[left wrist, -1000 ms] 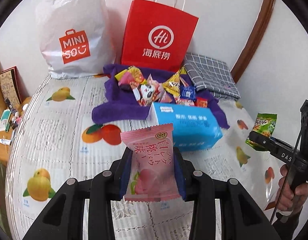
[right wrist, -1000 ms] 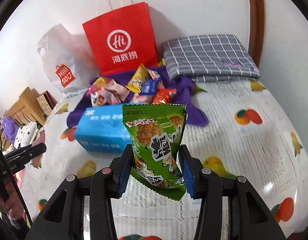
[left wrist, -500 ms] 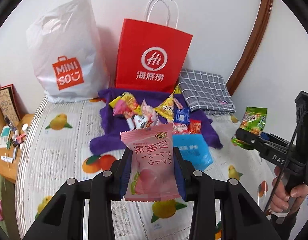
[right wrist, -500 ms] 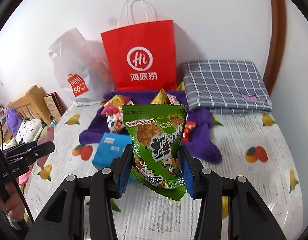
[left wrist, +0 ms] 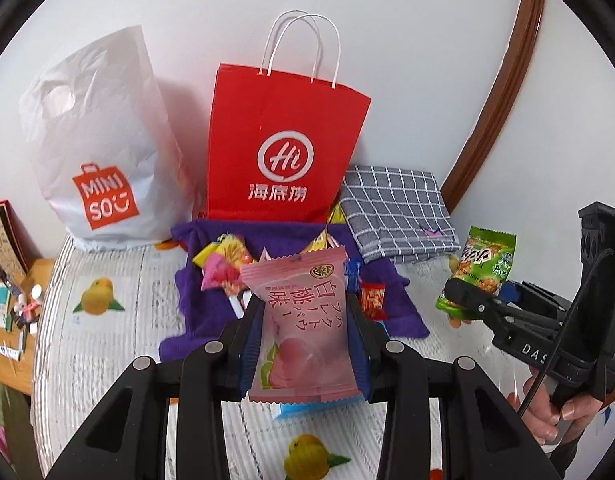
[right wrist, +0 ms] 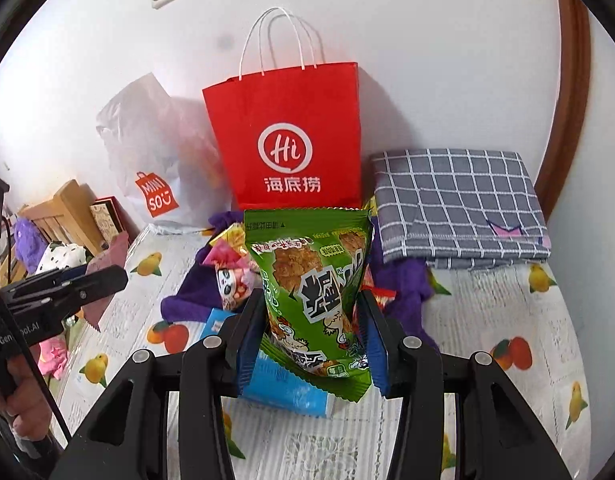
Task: Organize snacks
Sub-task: 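Move both held snacks over the purple towel pile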
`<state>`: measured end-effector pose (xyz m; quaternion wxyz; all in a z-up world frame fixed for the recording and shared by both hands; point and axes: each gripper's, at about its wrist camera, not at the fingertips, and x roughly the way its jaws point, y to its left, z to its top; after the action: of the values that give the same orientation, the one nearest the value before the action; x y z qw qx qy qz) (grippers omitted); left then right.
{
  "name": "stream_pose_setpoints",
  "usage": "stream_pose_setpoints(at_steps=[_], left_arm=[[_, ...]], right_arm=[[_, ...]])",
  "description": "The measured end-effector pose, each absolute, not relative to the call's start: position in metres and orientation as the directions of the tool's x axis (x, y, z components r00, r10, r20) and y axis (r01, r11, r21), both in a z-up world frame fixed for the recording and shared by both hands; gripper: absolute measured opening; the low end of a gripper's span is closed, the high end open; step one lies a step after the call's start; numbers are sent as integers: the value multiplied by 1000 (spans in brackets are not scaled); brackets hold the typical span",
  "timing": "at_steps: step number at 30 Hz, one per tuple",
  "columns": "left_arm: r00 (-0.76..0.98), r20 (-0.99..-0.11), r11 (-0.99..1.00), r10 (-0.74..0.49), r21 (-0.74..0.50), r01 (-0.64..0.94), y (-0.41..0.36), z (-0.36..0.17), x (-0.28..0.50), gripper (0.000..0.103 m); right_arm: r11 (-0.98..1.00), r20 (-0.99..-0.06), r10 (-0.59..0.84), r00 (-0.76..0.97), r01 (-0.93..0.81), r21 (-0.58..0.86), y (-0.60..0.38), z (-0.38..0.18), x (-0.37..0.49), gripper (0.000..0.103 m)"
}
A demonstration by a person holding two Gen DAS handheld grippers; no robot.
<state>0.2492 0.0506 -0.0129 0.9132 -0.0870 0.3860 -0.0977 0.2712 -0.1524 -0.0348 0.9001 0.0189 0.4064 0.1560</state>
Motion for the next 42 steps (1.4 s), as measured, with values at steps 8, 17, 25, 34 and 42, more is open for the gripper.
stream_pose_setpoints(at_steps=[8, 17, 25, 34, 42], left_arm=[[687, -688, 969, -234, -224, 105, 51, -7, 269, 36], [690, -689, 972, -223, -215, 100, 51, -4, 286, 36], [690, -691, 973, -216, -211, 92, 53, -5, 303, 36], [689, -694, 973, -209, -221, 73, 62, -10, 326, 36], [683, -703, 974, -200, -220, 59, 66, -16, 342, 36]], right_arm=[[941, -717, 326, 616, -284, 184, -150, -33, 297, 46], [939, -720, 332, 609, -288, 190, -147, -35, 322, 46], [935, -717, 339, 609, -300, 186, -142, -37, 342, 46], [932, -716, 346, 607, -311, 187, -138, -39, 361, 46], [920, -717, 361, 597, -353, 170, -128, -44, 371, 46]])
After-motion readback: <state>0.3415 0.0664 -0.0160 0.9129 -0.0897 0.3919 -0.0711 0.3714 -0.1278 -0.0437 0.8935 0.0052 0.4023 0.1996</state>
